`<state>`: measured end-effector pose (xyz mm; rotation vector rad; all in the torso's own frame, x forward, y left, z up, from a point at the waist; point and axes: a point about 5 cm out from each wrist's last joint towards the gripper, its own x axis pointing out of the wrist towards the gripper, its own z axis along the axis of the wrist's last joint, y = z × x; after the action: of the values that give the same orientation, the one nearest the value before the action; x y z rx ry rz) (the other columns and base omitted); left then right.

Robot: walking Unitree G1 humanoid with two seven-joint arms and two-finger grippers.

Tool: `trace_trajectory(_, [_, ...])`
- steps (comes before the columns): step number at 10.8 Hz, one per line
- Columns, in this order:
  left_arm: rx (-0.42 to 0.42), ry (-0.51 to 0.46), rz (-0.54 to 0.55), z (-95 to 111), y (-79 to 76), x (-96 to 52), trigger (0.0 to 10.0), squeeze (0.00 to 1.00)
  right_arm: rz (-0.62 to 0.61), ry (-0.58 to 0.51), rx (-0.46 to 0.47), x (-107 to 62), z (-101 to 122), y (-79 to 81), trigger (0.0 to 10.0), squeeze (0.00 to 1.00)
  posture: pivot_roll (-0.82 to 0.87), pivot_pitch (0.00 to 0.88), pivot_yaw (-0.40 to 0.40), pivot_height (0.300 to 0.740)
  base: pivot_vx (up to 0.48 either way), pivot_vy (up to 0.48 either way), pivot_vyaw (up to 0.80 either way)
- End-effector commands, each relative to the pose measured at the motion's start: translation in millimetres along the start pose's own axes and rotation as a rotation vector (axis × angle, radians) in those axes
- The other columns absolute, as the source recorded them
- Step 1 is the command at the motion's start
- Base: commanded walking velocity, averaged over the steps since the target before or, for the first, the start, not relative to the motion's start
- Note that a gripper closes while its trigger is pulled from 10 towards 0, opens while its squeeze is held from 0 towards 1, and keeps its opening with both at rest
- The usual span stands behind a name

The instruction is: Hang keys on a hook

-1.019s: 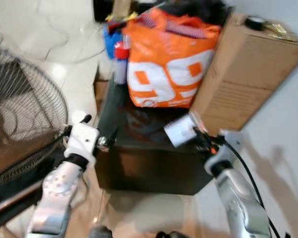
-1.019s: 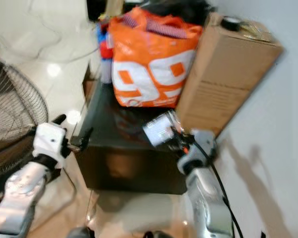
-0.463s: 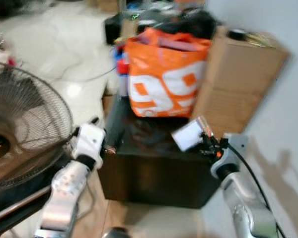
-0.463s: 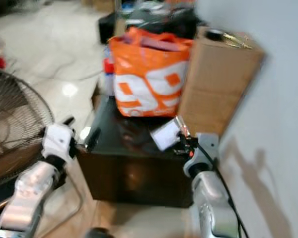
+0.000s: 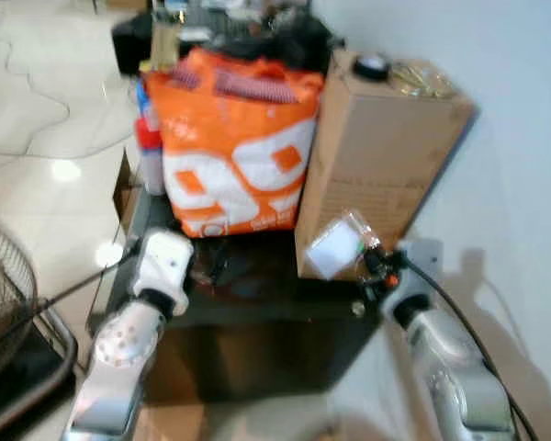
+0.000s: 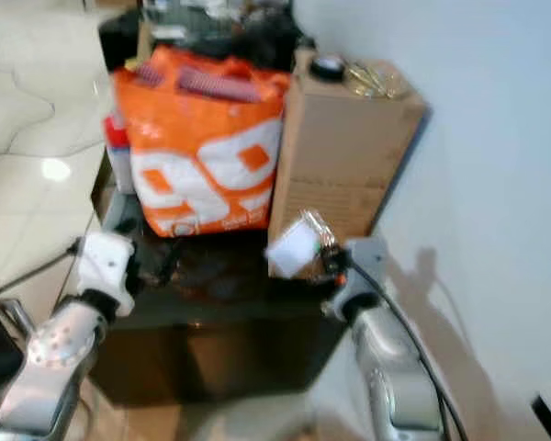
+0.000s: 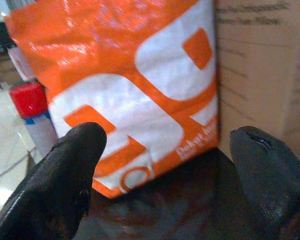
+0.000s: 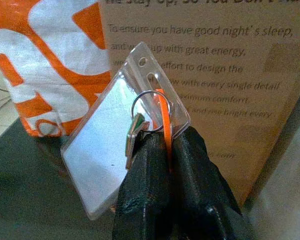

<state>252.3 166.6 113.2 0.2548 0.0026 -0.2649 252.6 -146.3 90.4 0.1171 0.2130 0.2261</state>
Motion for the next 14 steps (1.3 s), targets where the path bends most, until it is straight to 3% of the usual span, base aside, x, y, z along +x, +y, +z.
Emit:
trace_trajectory(1, [0.015, -0.004, 0.033, 2.2, 8.1, -4.7, 10.0, 0.29, 0.065, 0.009, -0.033, 5.6, 2.4, 12.5, 10.0, 0.0, 0.1, 0.0, -0.097, 0.74, 0.289, 0.0, 0.8])
trace_trajectory(3, [0.014, 0.004, 0.039, -0.1, 6.7, -8.9, 10.0, 0.28, 0.17, 0.046, -0.027, 3.2, -1.7, 17.4, 10.0, 0.0, 0.1, 0.002, -0.11, 0.74, 0.131, 0.0, 0.0])
trace_trajectory(5, [0.007, 0.001, 0.038, -0.2, 5.6, -12.6, 10.0, 0.27, 0.286, 0.107, -0.152, -2.5, -8.7, 17.1, 10.0, 0.0, 0.1, 0.01, -0.117, 0.74, 0.0, 0.0, 0.0])
trace_trajectory(7, [0.018, 0.019, 0.008, -1.9, 7.2, -15.7, 10.0, 0.27, 0.295, 0.124, -0.201, 2.6, -8.5, 13.7, 10.0, 0.0, 0.09, 0.02, -0.118, 0.74, 0.0, 0.0, 0.0])
trace_trajectory(10, [0.096, 0.126, -0.103, -17.7, 17.6, -31.3, 10.0, 0.28, 0.381, 0.18, -0.212, 18.0, -27.9, 31.0, 10.0, 0.0, 0.1, 0.076, -0.132, 0.74, 0.0, 0.0, 0.0])
trace_trajectory(12, [0.152, 0.197, -0.16, -21.5, 31.5, -52.9, 10.0, 0.28, 0.403, 0.234, -0.187, 38.5, -48.6, 54.3, 10.0, 0.0, 0.13, 0.159, -0.158, 0.74, 0.0, 0.0, 0.0])
trace_trajectory(13, [0.171, 0.212, -0.221, -17.8, 31.5, -63.1, 10.0, 0.28, 0.4, 0.236, -0.135, 53.7, -51.5, 75.2, 10.0, 0.0, 0.15, 0.202, -0.175, 0.74, 0.0, 0.0, 0.0])
trace_trajectory(14, [0.178, 0.218, -0.26, -15.7, 30.6, -66.0, 10.0, 0.28, 0.391, 0.239, -0.093, 60.9, -51.8, 86.0, 10.0, 0.0, 0.16, 0.221, -0.182, 0.74, 0.0, 0.0, 0.0])
